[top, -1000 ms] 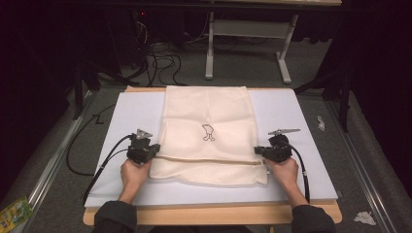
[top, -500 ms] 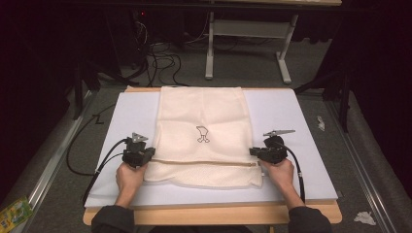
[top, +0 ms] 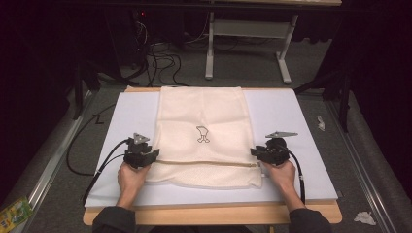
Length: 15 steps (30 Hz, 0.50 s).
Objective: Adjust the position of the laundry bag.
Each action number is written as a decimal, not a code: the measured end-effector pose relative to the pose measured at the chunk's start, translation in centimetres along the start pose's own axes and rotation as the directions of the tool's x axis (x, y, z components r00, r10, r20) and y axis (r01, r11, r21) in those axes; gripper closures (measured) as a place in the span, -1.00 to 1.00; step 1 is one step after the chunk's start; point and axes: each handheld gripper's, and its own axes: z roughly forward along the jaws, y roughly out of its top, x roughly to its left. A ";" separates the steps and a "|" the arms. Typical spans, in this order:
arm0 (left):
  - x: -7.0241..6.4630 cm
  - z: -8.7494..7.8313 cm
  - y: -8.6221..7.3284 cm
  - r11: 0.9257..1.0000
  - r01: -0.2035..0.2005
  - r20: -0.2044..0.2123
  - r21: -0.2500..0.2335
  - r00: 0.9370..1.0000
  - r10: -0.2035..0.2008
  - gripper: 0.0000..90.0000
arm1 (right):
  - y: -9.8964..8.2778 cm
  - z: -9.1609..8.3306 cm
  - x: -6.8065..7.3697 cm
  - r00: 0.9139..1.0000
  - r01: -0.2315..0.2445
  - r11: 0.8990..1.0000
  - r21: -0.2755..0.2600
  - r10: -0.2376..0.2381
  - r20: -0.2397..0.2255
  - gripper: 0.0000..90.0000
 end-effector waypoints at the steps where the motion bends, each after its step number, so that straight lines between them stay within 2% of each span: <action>1: -0.3 -0.2 0.1 1.000 -0.002 0.008 -0.019 1.000 0.002 0.27 | -0.1 -0.3 -0.3 1.000 0.004 1.000 -0.022 -0.004 0.016 0.30; 4: -0.4 -0.5 0.1 1.000 -0.001 0.026 -0.029 1.000 0.001 0.24 | -0.3 -0.6 -0.5 1.000 0.004 0.999 -0.037 -0.003 0.026 0.27; 5: -0.5 -0.6 0.2 0.999 0.003 0.033 -0.033 0.999 -0.002 0.21 | -0.5 -0.8 -0.8 0.999 0.002 0.999 -0.053 0.001 0.048 0.27; 9: -0.8 -1.0 0.3 0.999 -0.003 0.030 -0.053 1.000 0.005 0.17 | -0.7 -1.0 -1.3 0.997 -0.013 0.997 -0.082 0.019 0.077 0.29; 11: -1.2 -1.3 0.5 0.998 -0.011 0.034 -0.063 0.999 0.013 0.15 | -0.8 -1.1 -1.4 0.996 -0.013 0.996 -0.092 0.021 0.085 0.30; 12: -1.8 -1.4 0.8 0.997 -0.029 0.024 -0.077 0.999 0.031 0.17 | -1.0 -1.3 -1.7 0.994 -0.002 0.994 -0.106 0.013 0.107 0.38; 15: -2.6 -1.2 1.3 0.997 -0.036 0.031 -0.069 0.999 0.038 0.18 | -1.2 -1.4 -2.1 0.991 0.002 0.994 -0.111 0.013 0.133 0.43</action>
